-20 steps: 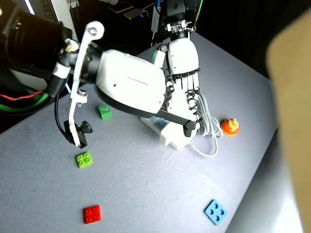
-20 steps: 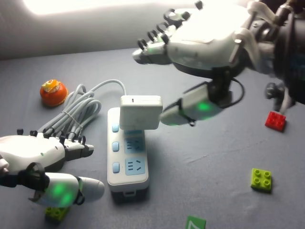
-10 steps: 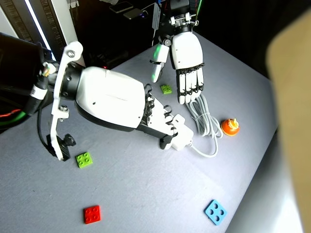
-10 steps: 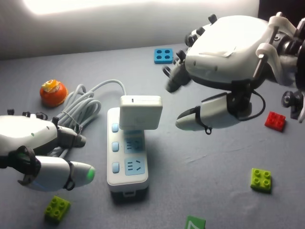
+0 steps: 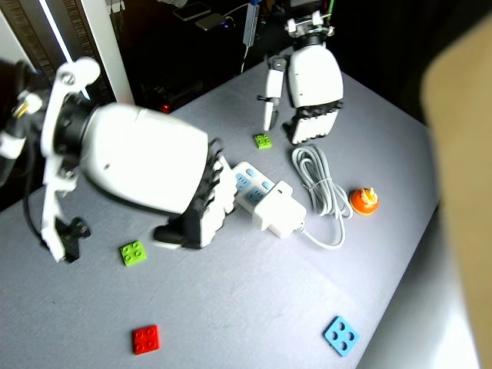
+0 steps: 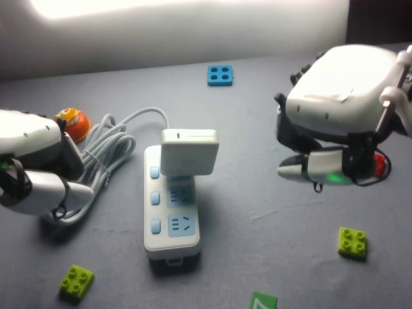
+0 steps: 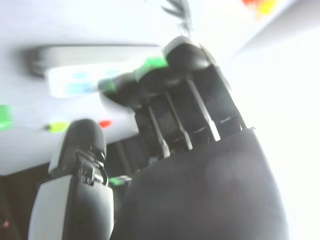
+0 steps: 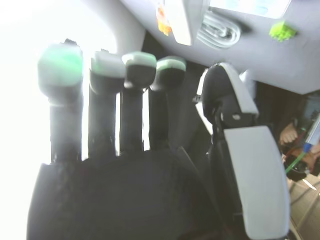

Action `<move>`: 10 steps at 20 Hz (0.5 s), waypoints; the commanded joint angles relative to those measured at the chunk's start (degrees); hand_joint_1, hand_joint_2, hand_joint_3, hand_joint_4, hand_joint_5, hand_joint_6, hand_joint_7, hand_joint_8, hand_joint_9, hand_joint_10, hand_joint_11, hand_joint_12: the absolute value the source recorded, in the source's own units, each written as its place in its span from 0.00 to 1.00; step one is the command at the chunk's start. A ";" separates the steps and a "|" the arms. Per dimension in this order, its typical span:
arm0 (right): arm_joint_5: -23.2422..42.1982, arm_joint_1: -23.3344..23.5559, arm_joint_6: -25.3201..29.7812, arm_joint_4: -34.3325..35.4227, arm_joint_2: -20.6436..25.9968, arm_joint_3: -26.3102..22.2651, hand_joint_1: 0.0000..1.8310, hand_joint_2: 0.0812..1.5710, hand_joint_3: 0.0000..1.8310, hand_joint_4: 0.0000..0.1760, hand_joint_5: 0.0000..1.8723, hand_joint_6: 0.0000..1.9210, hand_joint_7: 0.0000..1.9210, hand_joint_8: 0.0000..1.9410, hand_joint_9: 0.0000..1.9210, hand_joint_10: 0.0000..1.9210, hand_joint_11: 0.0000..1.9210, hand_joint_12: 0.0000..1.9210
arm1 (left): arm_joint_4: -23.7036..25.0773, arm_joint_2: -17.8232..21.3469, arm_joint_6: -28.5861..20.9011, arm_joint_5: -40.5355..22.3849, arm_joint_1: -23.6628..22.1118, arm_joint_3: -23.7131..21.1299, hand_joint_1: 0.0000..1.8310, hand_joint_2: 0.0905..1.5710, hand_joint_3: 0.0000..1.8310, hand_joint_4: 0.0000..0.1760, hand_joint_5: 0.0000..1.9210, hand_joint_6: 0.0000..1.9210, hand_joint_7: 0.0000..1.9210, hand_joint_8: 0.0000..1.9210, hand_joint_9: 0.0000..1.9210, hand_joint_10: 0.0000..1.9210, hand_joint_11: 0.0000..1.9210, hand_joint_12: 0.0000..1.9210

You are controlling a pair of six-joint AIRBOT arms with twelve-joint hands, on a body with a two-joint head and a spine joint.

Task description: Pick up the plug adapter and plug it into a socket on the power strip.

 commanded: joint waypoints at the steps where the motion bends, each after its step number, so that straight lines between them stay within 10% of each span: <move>1: 1.40 0.16 0.63 -1.76 0.28 0.18 0.25 0.84 0.01 0.00 0.57 1.00 0.59 1.00 0.69 1.00 0.81 1.00 | 0.87 0.07 0.09 -0.86 -1.00 0.41 0.26 0.83 0.00 0.00 0.66 1.00 0.72 1.00 0.74 1.00 0.77 1.00; 10: -0.20 -2.77 8.43 -8.71 -0.13 0.68 0.30 0.91 0.00 0.00 0.58 1.00 0.61 1.00 0.71 1.00 0.82 1.00 | 0.93 -1.27 0.29 0.97 -5.56 4.21 0.27 0.89 0.00 0.00 0.68 1.00 0.71 1.00 0.74 1.00 0.79 1.00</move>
